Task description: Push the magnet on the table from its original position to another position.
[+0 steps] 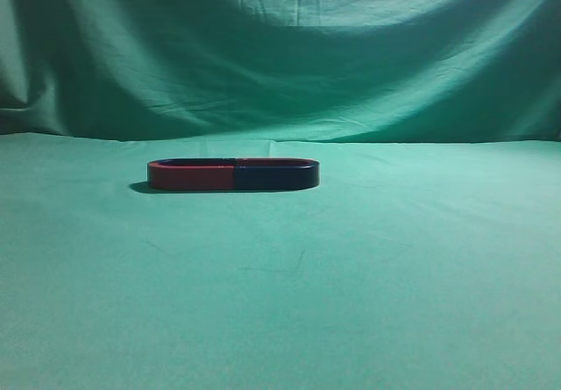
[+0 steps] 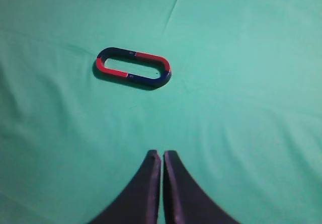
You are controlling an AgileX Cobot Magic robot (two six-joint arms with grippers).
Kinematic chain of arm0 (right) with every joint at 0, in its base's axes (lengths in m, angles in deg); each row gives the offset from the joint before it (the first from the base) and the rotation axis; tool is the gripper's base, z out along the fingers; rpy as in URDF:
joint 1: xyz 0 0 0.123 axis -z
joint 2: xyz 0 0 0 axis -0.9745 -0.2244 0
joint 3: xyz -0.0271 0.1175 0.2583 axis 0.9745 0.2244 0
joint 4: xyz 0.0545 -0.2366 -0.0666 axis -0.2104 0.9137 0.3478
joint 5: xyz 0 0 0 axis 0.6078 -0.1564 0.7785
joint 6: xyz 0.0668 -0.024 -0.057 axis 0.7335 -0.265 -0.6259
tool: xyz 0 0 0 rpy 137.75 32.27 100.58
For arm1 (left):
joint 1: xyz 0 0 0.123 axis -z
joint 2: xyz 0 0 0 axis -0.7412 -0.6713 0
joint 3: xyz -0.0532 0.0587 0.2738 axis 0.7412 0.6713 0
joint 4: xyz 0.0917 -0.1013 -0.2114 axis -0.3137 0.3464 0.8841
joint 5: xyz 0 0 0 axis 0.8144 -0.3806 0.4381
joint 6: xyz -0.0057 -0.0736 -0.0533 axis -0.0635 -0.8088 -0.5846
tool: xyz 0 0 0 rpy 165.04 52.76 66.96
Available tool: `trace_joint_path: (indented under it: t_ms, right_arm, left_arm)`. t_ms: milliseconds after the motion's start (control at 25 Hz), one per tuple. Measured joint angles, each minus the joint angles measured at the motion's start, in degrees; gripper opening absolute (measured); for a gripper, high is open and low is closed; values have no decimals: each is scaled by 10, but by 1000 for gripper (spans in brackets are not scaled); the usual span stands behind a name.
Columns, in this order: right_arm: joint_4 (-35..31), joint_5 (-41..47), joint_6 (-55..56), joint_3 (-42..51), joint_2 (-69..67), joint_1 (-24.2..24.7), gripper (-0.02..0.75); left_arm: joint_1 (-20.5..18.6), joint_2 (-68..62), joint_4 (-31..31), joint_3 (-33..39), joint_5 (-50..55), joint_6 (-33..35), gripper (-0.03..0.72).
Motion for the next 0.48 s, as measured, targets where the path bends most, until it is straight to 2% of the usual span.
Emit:
trace_joint_path:
  t_ms: [240, 480]
  right_arm:
    - [1, -62, 0, 133, 151, 0, 0]
    - [7, -43, 0, 201, 278, 0, 0]
  left_arm:
    - [0, 0, 0, 0, 0, 0, 372]
    - [0, 0, 0, 0, 0, 0, 372]
